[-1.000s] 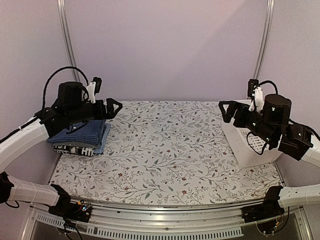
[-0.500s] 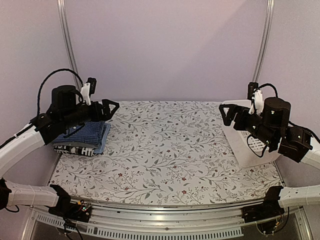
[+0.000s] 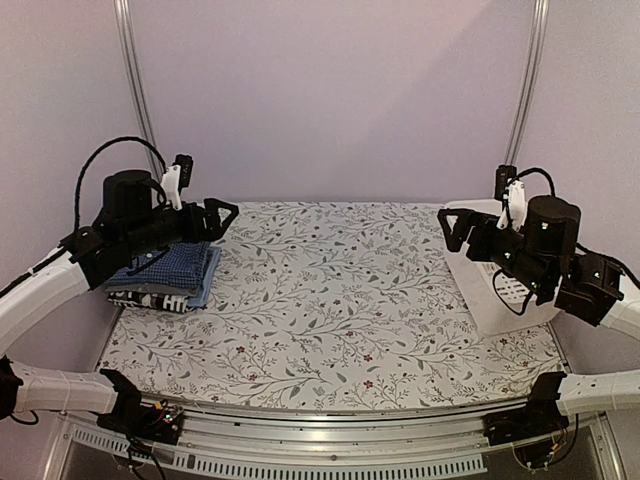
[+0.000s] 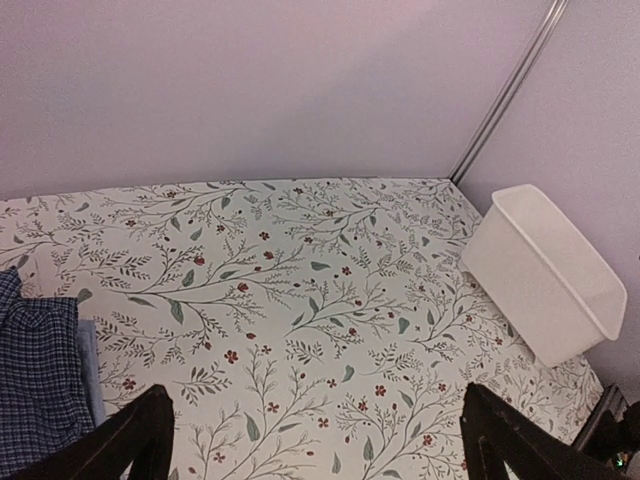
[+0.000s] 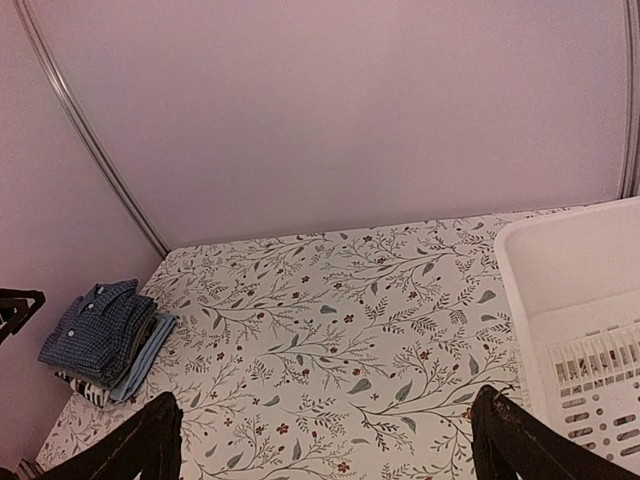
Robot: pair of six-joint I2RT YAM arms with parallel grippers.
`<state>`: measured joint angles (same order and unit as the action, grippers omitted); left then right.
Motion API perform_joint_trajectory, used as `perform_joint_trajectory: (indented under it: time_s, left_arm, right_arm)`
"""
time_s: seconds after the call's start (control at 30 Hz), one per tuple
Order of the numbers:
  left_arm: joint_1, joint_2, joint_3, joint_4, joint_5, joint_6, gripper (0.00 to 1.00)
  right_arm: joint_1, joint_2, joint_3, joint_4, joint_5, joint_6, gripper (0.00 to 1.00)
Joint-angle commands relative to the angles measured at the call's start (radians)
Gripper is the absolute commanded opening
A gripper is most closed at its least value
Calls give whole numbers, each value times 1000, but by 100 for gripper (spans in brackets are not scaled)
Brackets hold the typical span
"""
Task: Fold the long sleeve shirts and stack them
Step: Reset both arms
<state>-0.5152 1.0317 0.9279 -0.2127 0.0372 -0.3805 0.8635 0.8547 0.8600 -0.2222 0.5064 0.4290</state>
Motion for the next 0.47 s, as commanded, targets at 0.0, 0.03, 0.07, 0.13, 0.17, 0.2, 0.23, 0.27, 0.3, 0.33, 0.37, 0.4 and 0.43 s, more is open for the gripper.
perform_joint_trajectory:
  time_s: [0.0,0.03,0.07,0.13,0.17,0.2,0.23,0.27,0.3,0.33,0.37,0.4,0.43]
  left_arm:
    - [-6,-16,-7,35,-3,19,100]
    - [-6,-17,-7,34,-3,19,100]
    - [-6,-17,-9,34,-2,19,100]
    - [-5,-19,-11,35,-3,19,100]
    - [-6,-19,-12,36,-3,19,100]
    - [-5,-19,-13,35,-2,20,100]
    - [-5,-19,-15,35,-3,19,100]
    - [-6,-19,-15,35,-1,18,100]
    - [-6,-19,-16,36,-1,17,100]
    - [-6,-18,-15,36,-1,17,100]
    - [-5,-18,-15,37,-1,17,100]
    - [-5,-18,-15,37,0,18,100]
    - [-5,-19,-15,39,1,20,100]
  right_arm:
    - [-2,-12,-16,27,23,-7,99]
    - [-3,-14,-17,28,24,-8,99]
    - [-3,-15,-18,29,25,-7,99]
    - [-3,-18,-20,31,25,-9,99]
    - [-2,-18,-21,32,24,-9,99]
    - [-2,-20,-22,32,24,-9,99]
    - [-3,-19,-22,32,24,-9,99]
    - [-2,-19,-22,32,24,-11,99]
    - [-2,-19,-22,32,26,-11,99]
    - [-3,-19,-22,31,27,-10,99]
    - [-3,-18,-22,31,28,-11,99]
    - [-2,-19,-23,32,28,-11,99]
    - [-2,-21,-24,33,28,-12,99]
